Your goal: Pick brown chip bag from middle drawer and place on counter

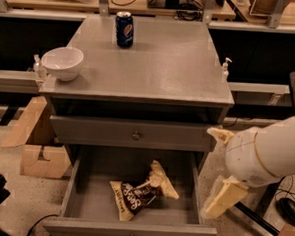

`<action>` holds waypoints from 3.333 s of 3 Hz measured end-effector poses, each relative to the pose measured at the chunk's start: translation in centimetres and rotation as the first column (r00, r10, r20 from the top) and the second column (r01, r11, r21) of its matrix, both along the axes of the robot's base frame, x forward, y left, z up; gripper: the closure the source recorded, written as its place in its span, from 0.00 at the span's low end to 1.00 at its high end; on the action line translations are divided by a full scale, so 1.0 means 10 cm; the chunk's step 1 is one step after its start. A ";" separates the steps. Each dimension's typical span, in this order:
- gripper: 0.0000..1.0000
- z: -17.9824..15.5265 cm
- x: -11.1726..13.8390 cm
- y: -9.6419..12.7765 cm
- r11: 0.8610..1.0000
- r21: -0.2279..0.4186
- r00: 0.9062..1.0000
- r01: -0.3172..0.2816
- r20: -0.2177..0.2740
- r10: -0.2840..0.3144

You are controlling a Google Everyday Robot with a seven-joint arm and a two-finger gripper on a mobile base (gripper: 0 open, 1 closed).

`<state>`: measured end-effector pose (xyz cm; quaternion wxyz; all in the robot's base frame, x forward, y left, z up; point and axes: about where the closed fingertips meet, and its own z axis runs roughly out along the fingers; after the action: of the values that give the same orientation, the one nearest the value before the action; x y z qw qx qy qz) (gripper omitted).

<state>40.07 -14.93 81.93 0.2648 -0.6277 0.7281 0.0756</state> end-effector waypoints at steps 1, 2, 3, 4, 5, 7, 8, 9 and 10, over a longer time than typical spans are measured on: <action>0.00 -0.33 0.44 0.16 0.994 0.092 0.994 0.051 0.088 -0.059; 0.00 -0.44 0.46 0.21 0.996 0.082 0.996 0.046 0.071 -0.052; 0.00 -0.99 0.46 0.24 0.993 0.102 0.998 0.053 0.036 -0.057; 0.00 -1.65 0.56 0.21 0.995 0.078 0.995 0.057 0.078 -0.063; 0.00 -2.00 0.72 0.26 1.000 0.016 0.996 0.021 0.088 -0.023; 0.00 -2.60 0.88 0.59 0.987 -0.128 0.995 -0.097 0.023 0.101; 0.00 -2.59 0.87 0.58 0.988 -0.122 0.995 -0.095 0.025 0.099; 0.00 -2.59 0.87 0.58 0.988 -0.122 0.995 -0.095 0.025 0.098; 0.00 -2.78 0.96 0.85 0.973 -0.145 0.984 -0.178 0.005 0.181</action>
Offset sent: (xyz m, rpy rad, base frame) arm 0.0250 0.0143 -0.0311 0.0785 -0.0442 -0.0252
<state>49.63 -6.47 54.16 0.2174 -0.7090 0.6696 0.0408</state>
